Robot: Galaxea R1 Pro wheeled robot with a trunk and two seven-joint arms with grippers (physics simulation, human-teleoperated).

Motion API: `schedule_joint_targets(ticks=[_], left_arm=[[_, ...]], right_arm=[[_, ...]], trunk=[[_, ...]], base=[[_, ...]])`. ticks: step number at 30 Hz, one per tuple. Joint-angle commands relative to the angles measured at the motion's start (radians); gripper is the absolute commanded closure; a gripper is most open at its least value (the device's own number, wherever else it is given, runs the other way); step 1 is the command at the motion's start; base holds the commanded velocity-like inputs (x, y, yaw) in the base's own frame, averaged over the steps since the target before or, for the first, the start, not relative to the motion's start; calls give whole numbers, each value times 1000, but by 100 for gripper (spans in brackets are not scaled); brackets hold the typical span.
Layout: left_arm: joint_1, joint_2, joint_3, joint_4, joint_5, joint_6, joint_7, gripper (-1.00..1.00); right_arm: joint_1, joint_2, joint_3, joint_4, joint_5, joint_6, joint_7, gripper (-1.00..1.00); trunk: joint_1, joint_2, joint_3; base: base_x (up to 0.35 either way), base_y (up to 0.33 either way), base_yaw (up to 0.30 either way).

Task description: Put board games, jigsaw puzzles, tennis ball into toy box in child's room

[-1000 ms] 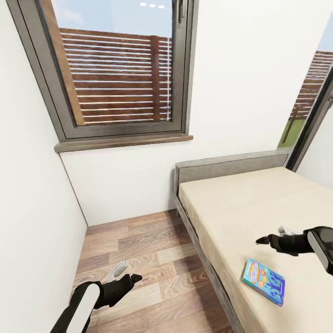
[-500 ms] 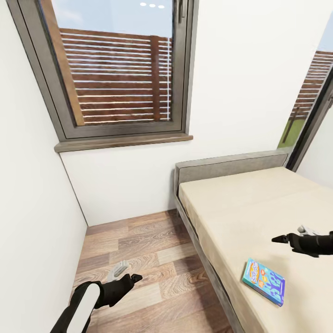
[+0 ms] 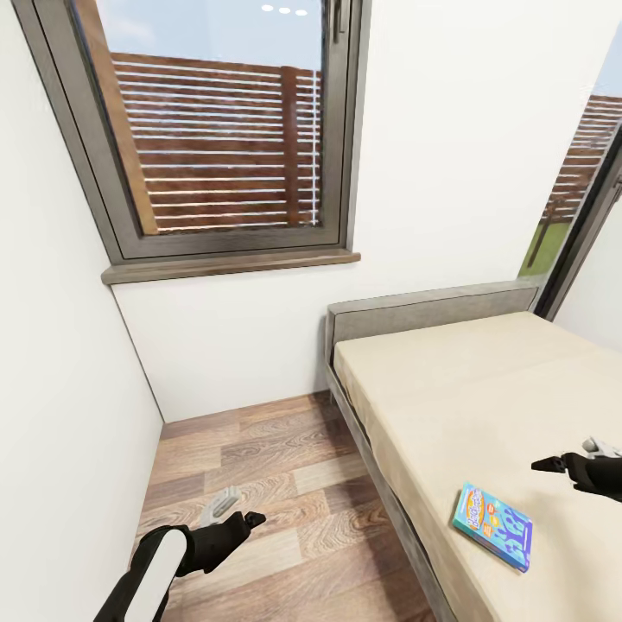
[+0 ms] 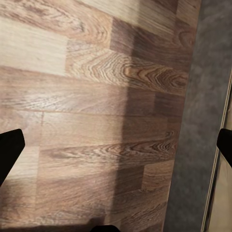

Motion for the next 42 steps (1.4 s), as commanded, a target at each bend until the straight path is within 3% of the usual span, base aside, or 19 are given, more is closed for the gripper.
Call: schedule_joint_targets(ticks=[1, 10, 22, 37, 42], left_arm=[[0, -1, 2, -1, 11, 5, 9, -100], [-1, -1, 2, -1, 11, 5, 9, -100], [-1, -1, 2, -2, 12, 5, 9, -100], [-1, -1, 2, -2, 13, 5, 9, -100], [-1, -1, 2, -2, 13, 5, 9, -100]], right_arm=[[0, 0, -1, 0, -2, 6, 2, -100], [65, -17, 3, 3, 3, 6, 83, -100], [138, -9, 8, 4, 8, 6, 128, -100], [154, 4, 26, 5, 9, 6, 137, -100], [156, 26, 35, 5, 9, 6, 137, -100]], trunk=[[0, 0, -1], [0, 0, -1], [0, 0, -1], [0, 0, -1], [0, 0, -1]], base=[[0, 0, 0], [0, 0, 0], [0, 0, 0], [0, 0, 0], [0, 0, 0]])
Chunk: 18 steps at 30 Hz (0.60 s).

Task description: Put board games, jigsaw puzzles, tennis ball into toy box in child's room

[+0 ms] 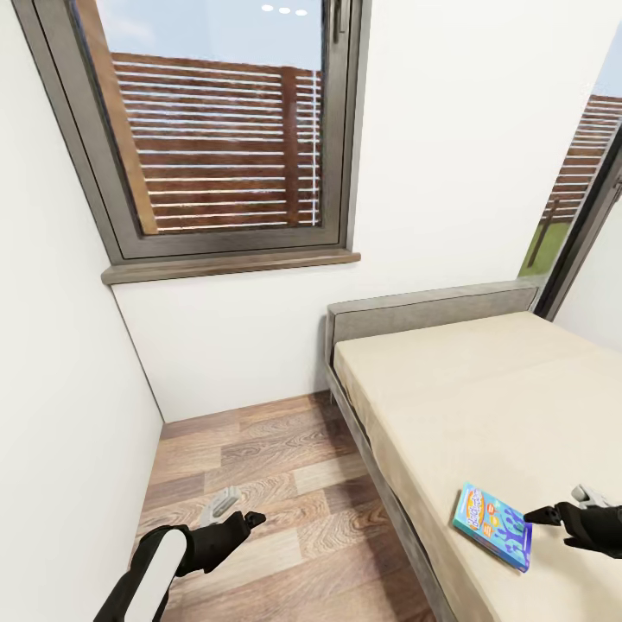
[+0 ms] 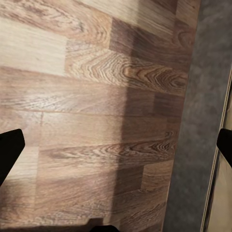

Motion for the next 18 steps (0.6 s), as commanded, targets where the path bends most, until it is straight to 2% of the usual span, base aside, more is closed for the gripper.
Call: schedule_joint_targets(ticks=[1, 8, 18], left_arm=[[0, -1, 2, -1, 11, 5, 9, -100], [0, -1, 2, -1, 11, 5, 9, -100], [0, -1, 2, -1, 12, 5, 9, -100]], right_arm=[[-1, 0, -1, 0, 0, 5, 2, -100], [0, 25, 3, 0, -1, 5, 2, -100], [0, 44, 4, 0, -1, 5, 3, -100]], trunk=[[0, 0, -1], [0, 0, -1], [0, 0, -1]], base=[[0, 0, 0], [0, 0, 0], [0, 0, 0]])
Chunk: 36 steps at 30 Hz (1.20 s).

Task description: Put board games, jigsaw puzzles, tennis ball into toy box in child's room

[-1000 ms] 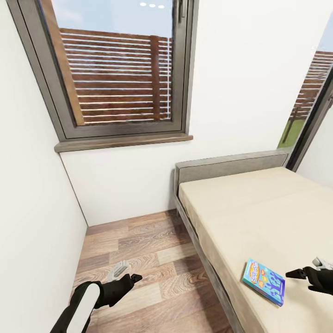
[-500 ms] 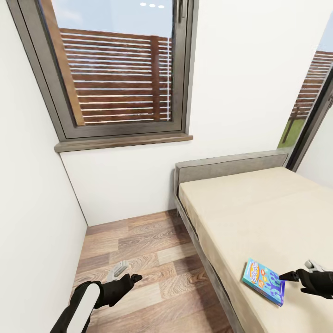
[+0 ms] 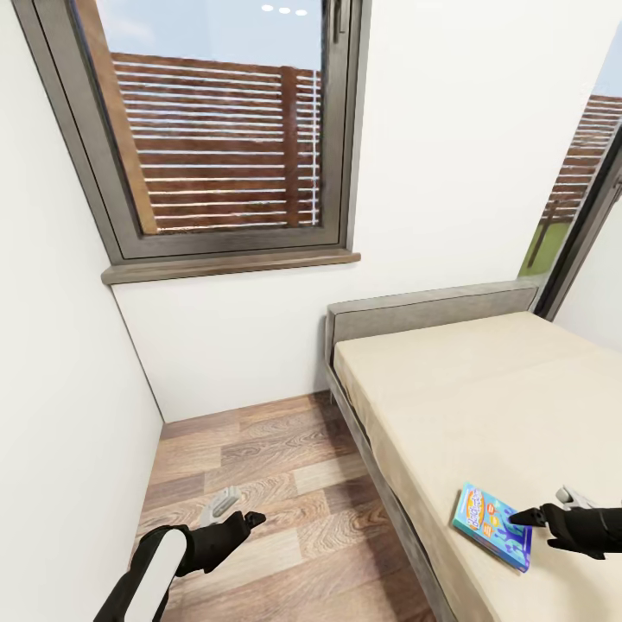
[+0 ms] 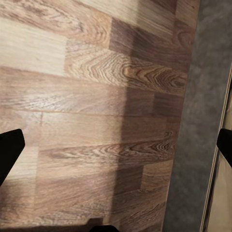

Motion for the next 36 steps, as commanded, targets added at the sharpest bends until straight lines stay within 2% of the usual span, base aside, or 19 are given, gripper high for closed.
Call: schedule_joint_targets(ticks=[1, 36], left_arm=[[0, -1, 2, -1, 11, 5, 9, -100], [0, -1, 2, -1, 11, 5, 9, -100]], right_arm=[[0, 3, -1, 0, -2, 6, 2, -100], [-2, 28, 2, 0, -2, 6, 3, -100]], trunk=[[0, 0, -1], [0, 0, -1]], base=[[0, 0, 0], [0, 0, 0]])
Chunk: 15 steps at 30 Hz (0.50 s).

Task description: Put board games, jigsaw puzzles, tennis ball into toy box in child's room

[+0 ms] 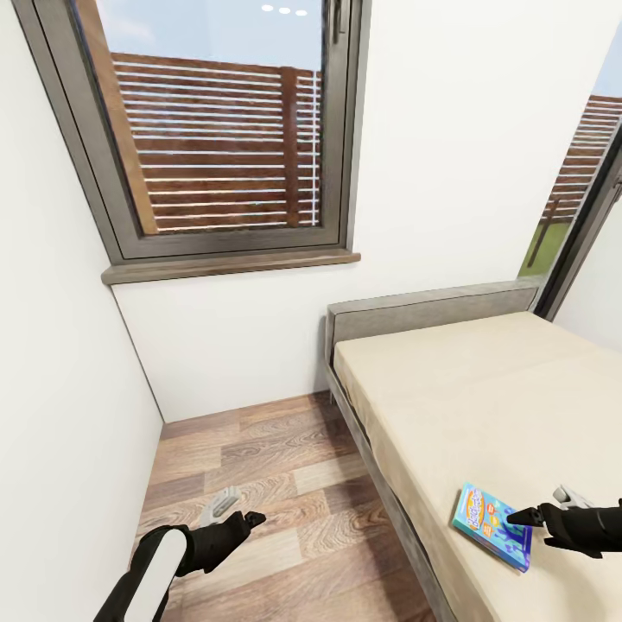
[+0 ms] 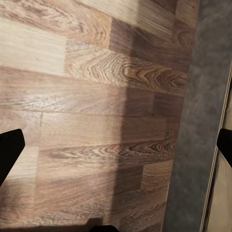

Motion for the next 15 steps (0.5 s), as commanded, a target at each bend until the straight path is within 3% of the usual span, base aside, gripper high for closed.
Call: schedule_joint_targets(ticks=[1, 15], left_arm=[[-1, -1, 2, -1, 11, 5, 9, -100], [-1, -1, 2, -1, 10, 5, 9, -100]], right_arm=[[1, 23, 0, 1, -10, 11, 1, -100], [1, 38, 1, -5, -11, 11, 2, -100]], trunk=[[0, 0, -1], [0, 0, -1]], base=[[0, 0, 0], [0, 0, 0]])
